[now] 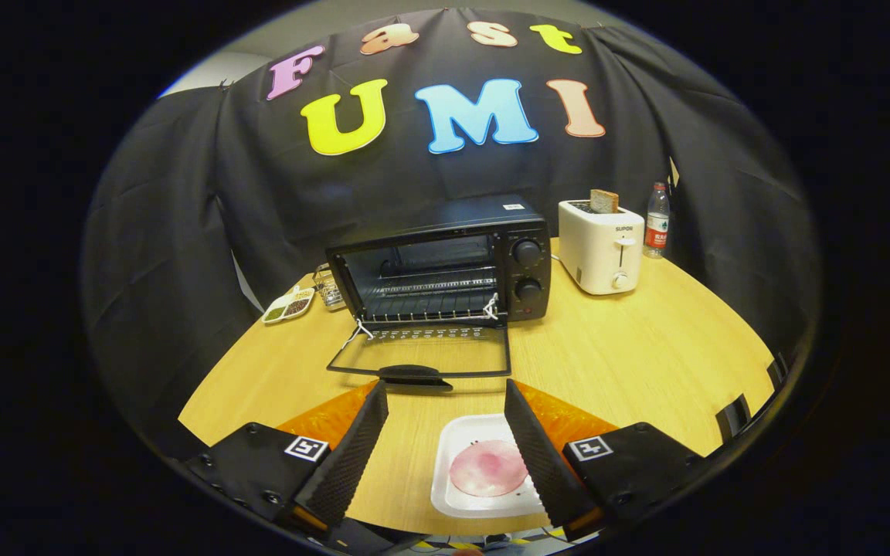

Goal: Open the toaster oven, put the food inside, and close the toaster oven door.

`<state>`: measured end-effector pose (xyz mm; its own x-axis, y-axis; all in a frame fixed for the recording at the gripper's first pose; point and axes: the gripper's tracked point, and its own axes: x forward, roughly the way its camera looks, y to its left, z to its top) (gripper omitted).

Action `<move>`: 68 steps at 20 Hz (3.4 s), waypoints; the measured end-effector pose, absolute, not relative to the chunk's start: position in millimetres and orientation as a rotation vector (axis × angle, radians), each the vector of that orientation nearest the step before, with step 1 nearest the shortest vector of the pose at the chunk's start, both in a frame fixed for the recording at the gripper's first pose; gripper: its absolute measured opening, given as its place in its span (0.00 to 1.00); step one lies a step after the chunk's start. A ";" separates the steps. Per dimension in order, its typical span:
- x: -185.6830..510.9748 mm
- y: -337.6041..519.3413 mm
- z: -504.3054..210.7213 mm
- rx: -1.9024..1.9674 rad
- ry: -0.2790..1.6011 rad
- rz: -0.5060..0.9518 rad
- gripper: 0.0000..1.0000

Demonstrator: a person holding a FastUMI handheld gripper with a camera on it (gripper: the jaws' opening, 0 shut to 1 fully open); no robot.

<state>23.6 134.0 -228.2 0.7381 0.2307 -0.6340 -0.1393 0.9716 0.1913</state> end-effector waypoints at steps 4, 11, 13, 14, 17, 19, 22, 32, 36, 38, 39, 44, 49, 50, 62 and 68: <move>17.6 111.4 -233.7 0.198 0.792 0.215 0.98; 15.2 64.2 -274.5 0.204 0.979 0.224 0.99; 14.8 49.0 -289.4 0.166 1.031 0.214 0.99; 13.6 46.0 -295.9 0.156 1.057 0.224 0.99; 7.5 38.9 -316.2 0.119 1.146 0.253 0.97; 2.2 37.8 -325.9 0.103 1.198 0.276 0.96; -2.9 39.7 -337.5 0.103 1.269 0.304 0.90; -21.4 36.4 -356.1 0.041 1.482 0.314 0.36; -21.5 34.5 -356.5 0.109 1.516 0.302 0.12; -26.5 43.5 -356.9 0.209 1.547 0.342 0.03; -28.1 47.0 -358.7 0.260 1.554 0.350 0.03; -31.2 55.2 -352.8 0.492 1.529 0.334 0.02; -33.0 64.1 -337.9 0.676 1.459 0.338 0.02; -32.7 67.0 -333.6 0.703 1.443 0.340 0.02; -22.3 128.0 -274.9 1.004 1.216 0.254 0.02; -6.1 160.1 -258.2 1.116 1.089 0.149 0.02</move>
<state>-6.1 160.1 -258.2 0.5099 0.5881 -0.6278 0.3982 0.4856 0.7782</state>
